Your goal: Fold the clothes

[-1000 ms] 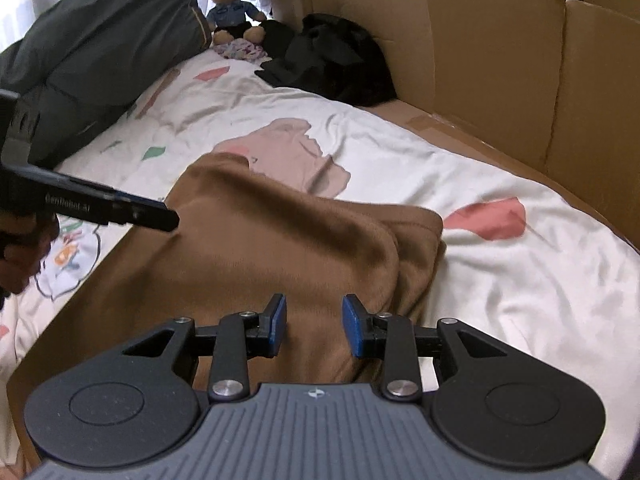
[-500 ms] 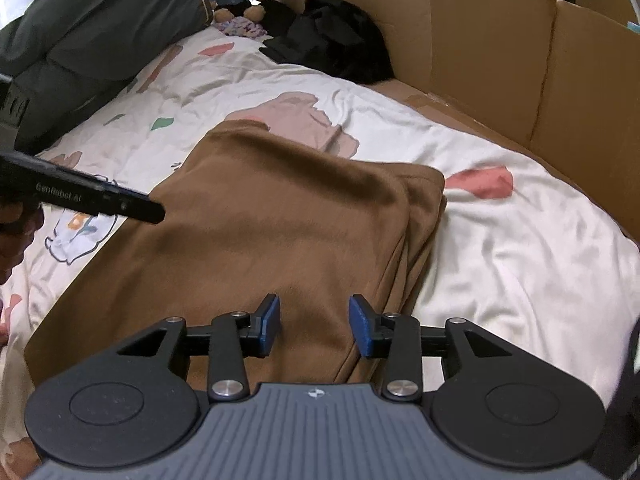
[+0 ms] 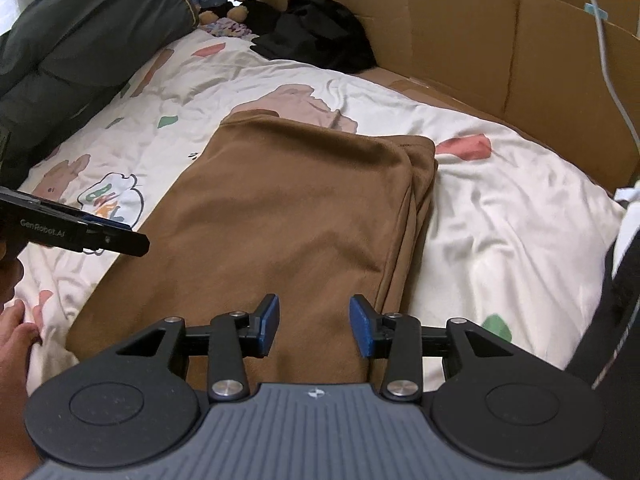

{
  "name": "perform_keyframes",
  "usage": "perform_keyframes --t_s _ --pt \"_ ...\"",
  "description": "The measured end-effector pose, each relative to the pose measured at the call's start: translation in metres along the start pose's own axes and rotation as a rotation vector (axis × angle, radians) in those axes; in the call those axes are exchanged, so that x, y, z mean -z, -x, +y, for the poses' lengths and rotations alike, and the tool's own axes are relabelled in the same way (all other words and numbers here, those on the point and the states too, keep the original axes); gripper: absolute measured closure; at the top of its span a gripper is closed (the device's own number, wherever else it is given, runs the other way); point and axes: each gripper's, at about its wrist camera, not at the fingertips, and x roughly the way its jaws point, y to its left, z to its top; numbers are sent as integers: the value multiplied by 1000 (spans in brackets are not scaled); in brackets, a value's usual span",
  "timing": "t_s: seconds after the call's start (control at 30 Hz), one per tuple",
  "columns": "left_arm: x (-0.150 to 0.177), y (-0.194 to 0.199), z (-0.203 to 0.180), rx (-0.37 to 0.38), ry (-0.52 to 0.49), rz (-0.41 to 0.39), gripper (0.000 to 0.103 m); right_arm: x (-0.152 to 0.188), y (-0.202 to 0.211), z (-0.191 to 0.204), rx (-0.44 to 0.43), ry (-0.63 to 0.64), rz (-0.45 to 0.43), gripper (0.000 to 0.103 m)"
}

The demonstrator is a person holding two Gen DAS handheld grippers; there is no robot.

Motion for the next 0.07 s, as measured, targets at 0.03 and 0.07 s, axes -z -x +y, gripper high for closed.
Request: perform_keyframes --t_s 0.03,0.07 --pt "3 3 -1 7 -6 -4 24 3 2 2 3 -4 4 60" --pt "4 4 -2 9 -6 -8 21 5 3 3 5 -8 7 60"
